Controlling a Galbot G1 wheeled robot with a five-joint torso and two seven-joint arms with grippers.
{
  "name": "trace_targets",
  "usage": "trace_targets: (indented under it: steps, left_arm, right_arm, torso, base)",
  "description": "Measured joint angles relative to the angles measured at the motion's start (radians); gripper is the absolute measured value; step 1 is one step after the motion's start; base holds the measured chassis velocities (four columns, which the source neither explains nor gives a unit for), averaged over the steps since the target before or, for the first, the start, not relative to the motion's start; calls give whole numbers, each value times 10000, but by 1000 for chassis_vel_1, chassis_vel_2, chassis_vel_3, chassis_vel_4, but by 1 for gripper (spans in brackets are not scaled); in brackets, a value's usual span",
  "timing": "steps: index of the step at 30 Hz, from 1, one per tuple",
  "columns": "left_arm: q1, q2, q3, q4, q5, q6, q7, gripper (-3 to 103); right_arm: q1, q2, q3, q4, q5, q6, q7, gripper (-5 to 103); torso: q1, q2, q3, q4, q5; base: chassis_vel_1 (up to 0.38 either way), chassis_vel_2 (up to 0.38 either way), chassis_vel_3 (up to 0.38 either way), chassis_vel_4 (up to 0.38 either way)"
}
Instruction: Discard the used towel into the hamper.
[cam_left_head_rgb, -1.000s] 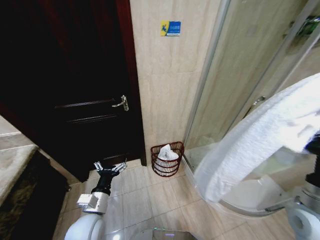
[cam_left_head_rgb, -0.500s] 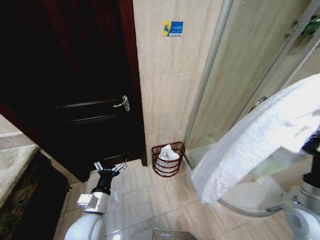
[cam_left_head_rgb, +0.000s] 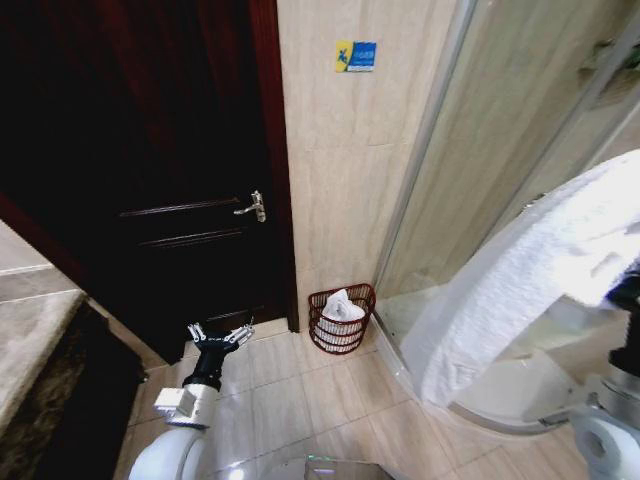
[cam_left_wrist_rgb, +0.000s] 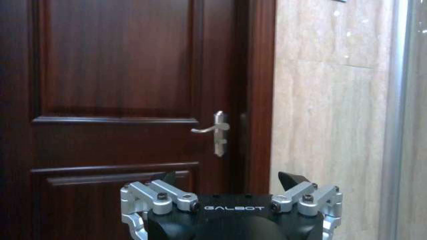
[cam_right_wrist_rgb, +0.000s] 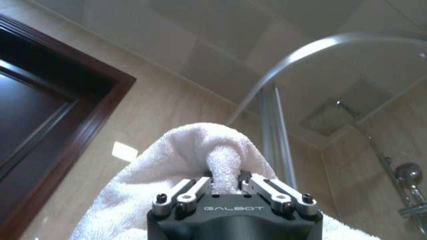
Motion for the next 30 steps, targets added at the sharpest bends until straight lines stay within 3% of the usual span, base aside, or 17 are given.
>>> trace_targets:
  steps: [3, 5, 7, 11, 30]
  left_arm:
    - [0, 0, 0, 0, 0, 0, 0, 100]
    - [0, 8, -3, 1, 0, 0, -2, 100]
    - [1, 7, -5, 0, 0, 0, -2, 100]
    - [0, 6, -4, 1, 0, 0, -2, 100]
    - [0, 1, 0, 0, 0, 0, 0, 100]
  right_arm:
    - [0, -1, -91, 3, 11, 18, 37, 14]
    - [-8, 2, -183, 25, 43, 28, 79, 14]
    - [-8, -11, -190, -2, 49, 43, 48, 14]
    - [-8, -41, -191, -19, 52, 55, 20, 14]
    - [15, -239, -371, -215, 123, 335, 13, 14]
  torso:
    - [1, -1, 1, 1, 8]
    - [-1, 0, -1, -1, -14]
    - [-1, 0, 0, 4, 8]
    - [1, -1, 0, 2, 3]
    - [0, 0, 0, 2, 4]
  base:
    - [232, 219, -209, -207]
    - [167, 143, -146, -140]
    - [110, 82, -76, -51]
    - [34, 20, -16, -9]
    - [41, 44, 65, 70]
